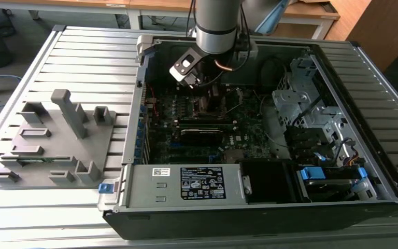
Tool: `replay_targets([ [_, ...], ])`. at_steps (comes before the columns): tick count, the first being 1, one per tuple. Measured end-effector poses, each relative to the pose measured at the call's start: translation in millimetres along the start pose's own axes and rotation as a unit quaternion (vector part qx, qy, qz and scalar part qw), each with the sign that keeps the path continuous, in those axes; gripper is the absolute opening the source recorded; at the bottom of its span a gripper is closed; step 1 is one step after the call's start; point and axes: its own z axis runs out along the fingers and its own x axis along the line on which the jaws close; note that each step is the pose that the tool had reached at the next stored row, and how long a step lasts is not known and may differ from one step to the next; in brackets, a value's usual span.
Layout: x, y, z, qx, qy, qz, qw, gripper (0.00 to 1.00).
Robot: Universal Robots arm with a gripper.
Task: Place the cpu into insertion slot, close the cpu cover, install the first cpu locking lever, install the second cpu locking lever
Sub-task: 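Place the cpu into insertion slot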
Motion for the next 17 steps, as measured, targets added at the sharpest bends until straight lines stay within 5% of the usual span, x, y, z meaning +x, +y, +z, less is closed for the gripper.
replay_targets([
  [17,2.5,-0.4,6.4,-0.0001,-0.0004,0.009,0.99996,0.54],
])
